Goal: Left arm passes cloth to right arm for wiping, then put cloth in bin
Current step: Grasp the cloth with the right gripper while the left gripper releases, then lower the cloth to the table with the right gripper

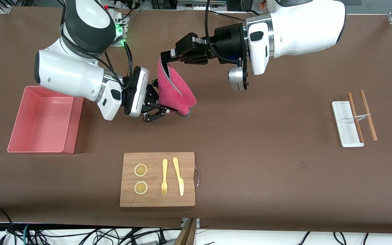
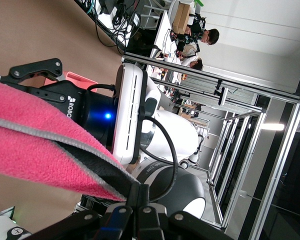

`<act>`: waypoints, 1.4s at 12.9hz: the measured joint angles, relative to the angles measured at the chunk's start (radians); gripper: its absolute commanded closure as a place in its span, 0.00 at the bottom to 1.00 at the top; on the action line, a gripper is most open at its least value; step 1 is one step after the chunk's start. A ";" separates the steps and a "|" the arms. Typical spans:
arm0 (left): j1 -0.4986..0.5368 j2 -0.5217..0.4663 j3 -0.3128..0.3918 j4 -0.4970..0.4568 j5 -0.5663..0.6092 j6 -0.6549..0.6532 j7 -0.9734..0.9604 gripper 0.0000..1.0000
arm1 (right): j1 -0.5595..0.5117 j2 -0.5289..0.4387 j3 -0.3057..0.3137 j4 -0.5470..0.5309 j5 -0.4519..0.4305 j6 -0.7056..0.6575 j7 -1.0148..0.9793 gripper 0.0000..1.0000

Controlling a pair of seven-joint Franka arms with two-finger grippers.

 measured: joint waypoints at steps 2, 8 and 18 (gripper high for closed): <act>0.000 0.000 0.000 0.000 0.003 0.000 0.000 0.00 | -0.005 0.000 -0.017 0.000 0.000 -0.016 -0.011 1.00; 0.003 -0.006 0.003 0.001 0.041 -0.002 0.001 0.00 | -0.045 -0.011 -0.108 0.004 -0.028 -0.217 -0.019 1.00; 0.136 -0.007 0.017 0.001 0.707 -0.399 0.004 0.00 | -0.152 -0.044 -0.193 -0.148 -0.568 -0.392 0.436 1.00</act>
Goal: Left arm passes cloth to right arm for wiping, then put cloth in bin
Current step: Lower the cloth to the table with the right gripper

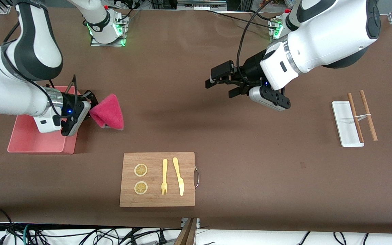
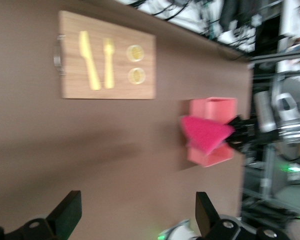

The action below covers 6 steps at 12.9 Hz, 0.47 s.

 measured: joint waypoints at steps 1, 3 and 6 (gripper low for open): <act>0.017 0.000 0.001 0.000 0.077 -0.055 0.008 0.00 | -0.008 0.000 0.000 -0.024 -0.024 0.017 0.069 1.00; 0.057 0.000 0.003 0.000 0.261 -0.171 0.066 0.00 | -0.031 0.000 -0.003 -0.070 -0.056 0.045 0.206 1.00; 0.109 -0.001 0.004 0.001 0.463 -0.324 0.161 0.00 | -0.042 -0.015 -0.004 -0.139 -0.164 0.099 0.476 1.00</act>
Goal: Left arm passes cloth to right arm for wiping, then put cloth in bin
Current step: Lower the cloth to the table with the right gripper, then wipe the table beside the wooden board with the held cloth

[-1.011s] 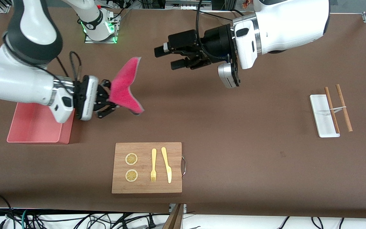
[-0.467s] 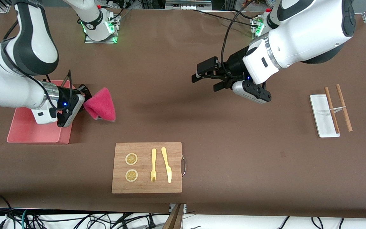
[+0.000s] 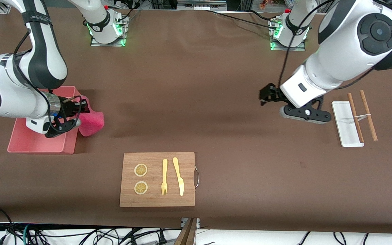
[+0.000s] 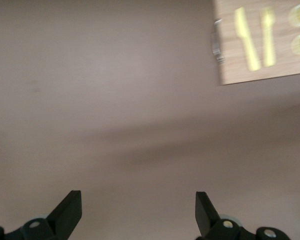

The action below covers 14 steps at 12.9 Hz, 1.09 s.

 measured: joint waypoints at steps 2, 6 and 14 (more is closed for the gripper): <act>0.041 -0.006 0.001 0.001 0.063 -0.071 0.087 0.00 | 0.001 -0.012 0.011 -0.072 -0.029 0.085 0.113 1.00; 0.094 -0.050 0.006 0.007 0.137 -0.120 0.122 0.00 | 0.009 0.023 0.025 -0.217 -0.089 0.355 0.231 1.00; -0.052 -0.131 0.468 -0.120 -0.129 -0.045 0.282 0.00 | 0.075 0.095 0.028 -0.239 -0.089 0.462 0.451 1.00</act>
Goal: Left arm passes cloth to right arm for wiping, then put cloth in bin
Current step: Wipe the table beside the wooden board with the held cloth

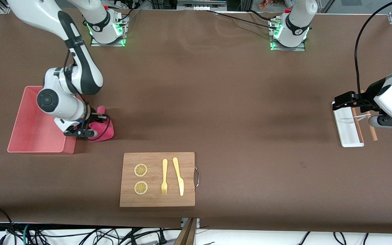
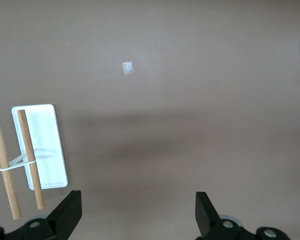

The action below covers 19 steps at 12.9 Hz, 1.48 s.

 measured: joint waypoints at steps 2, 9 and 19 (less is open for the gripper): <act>-0.008 -0.090 0.001 -0.109 0.010 0.027 0.001 0.00 | 0.042 0.018 0.001 0.002 0.000 0.014 0.093 1.00; -0.021 -0.279 -0.025 -0.353 0.063 0.107 0.004 0.00 | 0.219 0.043 0.007 0.061 0.039 0.023 0.430 1.00; -0.023 -0.276 -0.035 -0.353 0.063 0.107 0.008 0.00 | 0.338 0.080 -0.007 0.158 0.135 -0.017 0.614 1.00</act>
